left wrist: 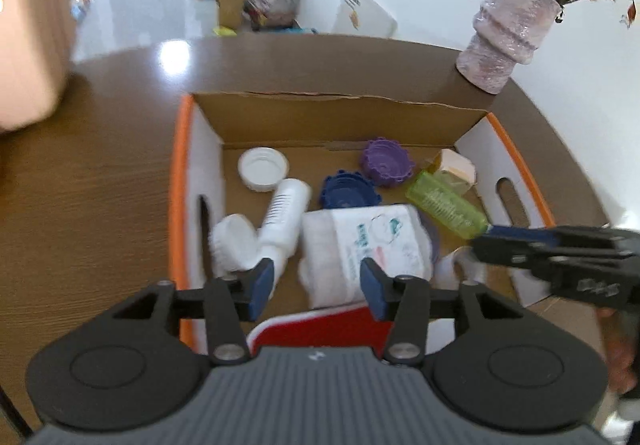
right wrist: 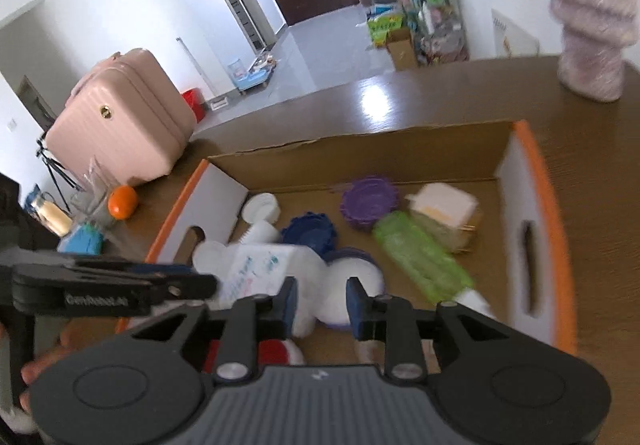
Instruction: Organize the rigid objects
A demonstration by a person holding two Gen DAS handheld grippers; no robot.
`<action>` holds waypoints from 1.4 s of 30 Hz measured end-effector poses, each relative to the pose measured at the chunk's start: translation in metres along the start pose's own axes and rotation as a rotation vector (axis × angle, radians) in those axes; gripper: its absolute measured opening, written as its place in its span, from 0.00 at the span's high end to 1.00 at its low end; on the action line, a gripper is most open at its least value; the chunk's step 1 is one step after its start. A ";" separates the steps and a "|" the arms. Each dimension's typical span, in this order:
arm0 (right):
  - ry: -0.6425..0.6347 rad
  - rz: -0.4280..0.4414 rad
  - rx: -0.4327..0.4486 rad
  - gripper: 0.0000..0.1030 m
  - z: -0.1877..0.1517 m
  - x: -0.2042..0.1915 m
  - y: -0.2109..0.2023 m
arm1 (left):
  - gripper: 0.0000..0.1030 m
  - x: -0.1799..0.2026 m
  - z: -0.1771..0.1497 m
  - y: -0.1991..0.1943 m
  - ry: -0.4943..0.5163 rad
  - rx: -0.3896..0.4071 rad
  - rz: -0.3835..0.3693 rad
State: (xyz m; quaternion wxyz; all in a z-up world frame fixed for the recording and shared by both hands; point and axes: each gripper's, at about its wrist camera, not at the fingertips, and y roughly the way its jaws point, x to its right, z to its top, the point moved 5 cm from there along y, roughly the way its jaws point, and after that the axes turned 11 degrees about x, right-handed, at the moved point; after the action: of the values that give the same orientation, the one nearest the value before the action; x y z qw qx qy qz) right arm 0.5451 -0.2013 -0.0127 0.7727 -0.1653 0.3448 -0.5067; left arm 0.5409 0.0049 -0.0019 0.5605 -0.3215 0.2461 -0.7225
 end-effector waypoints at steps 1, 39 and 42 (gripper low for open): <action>-0.016 -0.019 0.009 0.65 -0.002 0.004 -0.011 | 0.48 0.000 -0.004 -0.007 0.006 0.009 0.012; -0.243 -0.319 0.566 0.03 -0.360 -0.073 -0.331 | 0.00 0.047 -0.370 -0.303 0.108 0.663 0.228; -0.232 -0.324 0.592 0.02 -0.377 -0.084 -0.345 | 0.00 0.051 -0.390 -0.322 0.079 0.672 0.213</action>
State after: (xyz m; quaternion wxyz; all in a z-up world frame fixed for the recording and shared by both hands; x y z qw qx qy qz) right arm 0.0297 -0.2395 -0.0398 0.7306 -0.0432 0.0625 -0.6785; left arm 0.0343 0.0342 -0.0236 0.6973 -0.0632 0.0483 -0.7124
